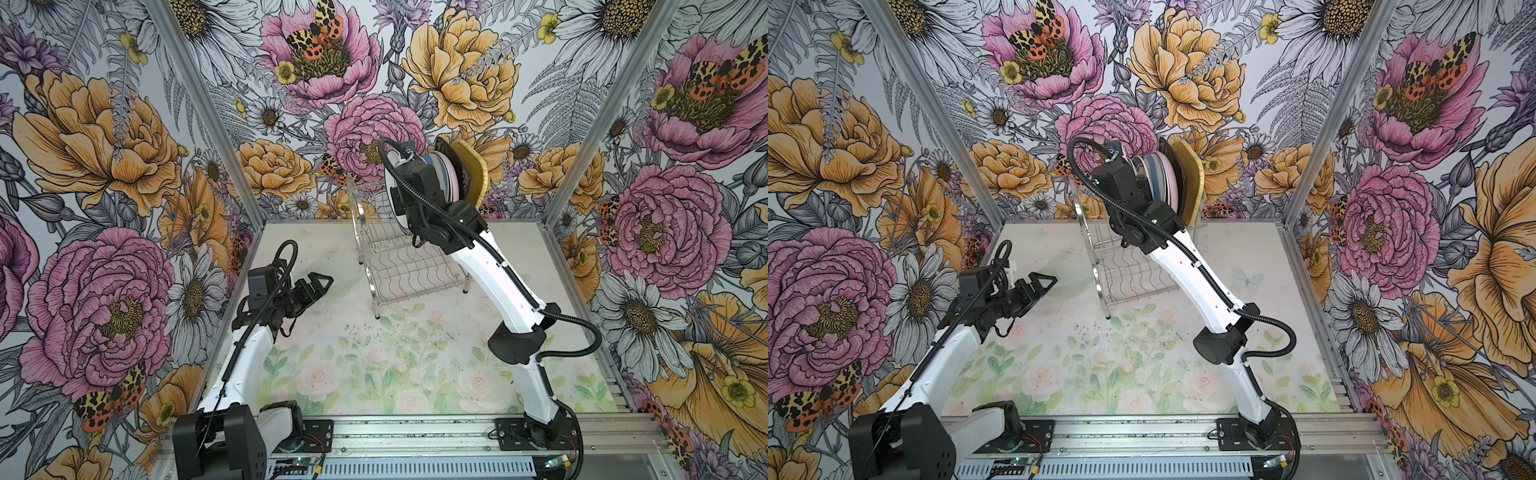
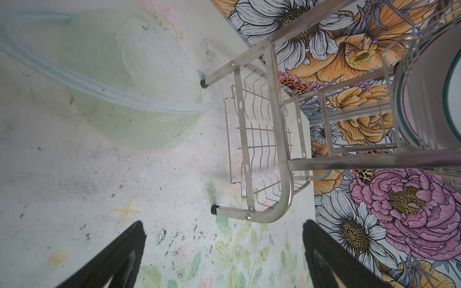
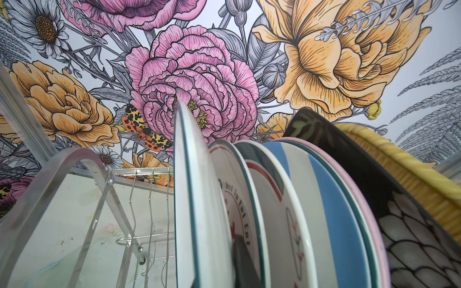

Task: Load plates into a dish rack
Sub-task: Place the plate on the dish rack.

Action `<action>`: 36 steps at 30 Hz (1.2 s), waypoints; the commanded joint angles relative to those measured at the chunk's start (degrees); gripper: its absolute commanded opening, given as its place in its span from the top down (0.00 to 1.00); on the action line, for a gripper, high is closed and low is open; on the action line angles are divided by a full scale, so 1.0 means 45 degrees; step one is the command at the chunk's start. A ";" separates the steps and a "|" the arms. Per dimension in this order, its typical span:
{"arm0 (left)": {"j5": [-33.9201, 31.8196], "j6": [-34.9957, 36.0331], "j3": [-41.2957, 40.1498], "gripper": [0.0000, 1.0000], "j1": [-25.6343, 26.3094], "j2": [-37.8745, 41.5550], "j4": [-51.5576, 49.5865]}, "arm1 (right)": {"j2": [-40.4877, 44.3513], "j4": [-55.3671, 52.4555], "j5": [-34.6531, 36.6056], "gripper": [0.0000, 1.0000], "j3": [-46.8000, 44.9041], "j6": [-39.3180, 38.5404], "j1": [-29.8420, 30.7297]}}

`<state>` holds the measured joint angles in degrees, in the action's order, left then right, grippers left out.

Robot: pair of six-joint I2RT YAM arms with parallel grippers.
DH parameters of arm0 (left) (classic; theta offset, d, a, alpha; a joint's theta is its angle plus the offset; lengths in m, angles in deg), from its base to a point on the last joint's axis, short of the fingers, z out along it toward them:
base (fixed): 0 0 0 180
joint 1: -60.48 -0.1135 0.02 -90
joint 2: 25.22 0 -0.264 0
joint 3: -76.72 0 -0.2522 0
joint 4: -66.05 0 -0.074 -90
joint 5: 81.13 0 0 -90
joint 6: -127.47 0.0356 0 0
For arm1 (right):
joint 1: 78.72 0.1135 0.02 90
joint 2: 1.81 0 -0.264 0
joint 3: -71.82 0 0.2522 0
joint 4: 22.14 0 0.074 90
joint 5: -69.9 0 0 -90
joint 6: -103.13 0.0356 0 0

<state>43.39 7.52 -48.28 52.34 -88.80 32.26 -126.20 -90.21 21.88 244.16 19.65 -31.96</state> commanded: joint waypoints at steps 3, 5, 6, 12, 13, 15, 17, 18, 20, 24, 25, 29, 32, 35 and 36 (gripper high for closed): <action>0.0371 0.0304 -0.0188 0.01 -0.0130 -0.0112 0.0370 | -0.0298 0.0798 0.0086 1.00 0.0465 -0.0083 -0.0138; 0.0388 0.0296 -0.0213 0.01 -0.0156 -0.0114 0.0369 | -0.0399 0.0788 0.0115 1.00 0.0463 -0.0140 -0.0154; 0.0396 0.0299 -0.0199 0.01 -0.0159 -0.0124 0.0370 | -0.0441 0.0778 0.0087 1.00 0.0457 -0.0128 -0.0143; 0.0444 0.0299 -0.0204 0.01 -0.0149 -0.0112 0.0389 | -0.0618 0.0768 0.0193 1.00 0.0252 -0.0138 -0.0164; 0.0426 0.0290 -0.0208 0.02 -0.0163 -0.0119 0.0387 | -0.0604 0.0778 0.0167 1.00 0.0166 -0.0107 -0.0162; 0.0426 0.0289 -0.0198 0.01 -0.0163 -0.0095 0.0381 | -0.0564 0.0766 0.0145 1.00 0.0003 -0.0036 -0.0165; 0.0423 0.0297 -0.0198 0.01 -0.0173 -0.0099 0.0384 | -0.0534 0.0778 0.0115 1.00 -0.0130 0.0005 -0.0160; 0.0445 0.0290 -0.0201 0.01 -0.0173 -0.0099 0.0385 | -0.0510 0.0778 0.0106 1.00 -0.0213 0.0023 -0.0158; 0.0434 0.0300 -0.0206 0.01 -0.0167 -0.0090 0.0391 | -0.0463 0.0761 0.0115 1.00 -0.0293 0.0035 -0.0141; 0.0444 0.0292 -0.0218 0.01 -0.0170 -0.0072 0.0379 | -0.0330 0.0763 0.0125 0.98 -0.0492 0.0068 -0.0154; 0.0444 0.0304 -0.0222 0.01 -0.0166 -0.0082 0.0373 | -0.0305 0.0773 0.0144 0.96 -0.0531 0.0042 -0.0149; 0.0434 0.0290 -0.0207 0.01 -0.0163 -0.0063 0.0389 | -0.0232 0.0768 0.0193 0.85 -0.0577 0.0005 -0.0148; 0.0439 0.0294 -0.0220 0.01 -0.0164 -0.0058 0.0389 | -0.0189 0.0777 0.0242 0.80 -0.0581 -0.0048 -0.0105; 0.0439 0.0290 -0.0229 0.01 -0.0163 -0.0025 0.0389 | -0.0131 0.0750 0.0243 0.75 -0.0578 -0.0118 -0.0091; 0.0432 0.0292 -0.0257 0.01 -0.0164 -0.0018 0.0389 | -0.0115 0.0769 0.0262 0.74 -0.0573 -0.0129 -0.0080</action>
<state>44.22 7.52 -48.70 52.30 -89.15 32.46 -128.67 -87.80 22.12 241.72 19.43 -32.25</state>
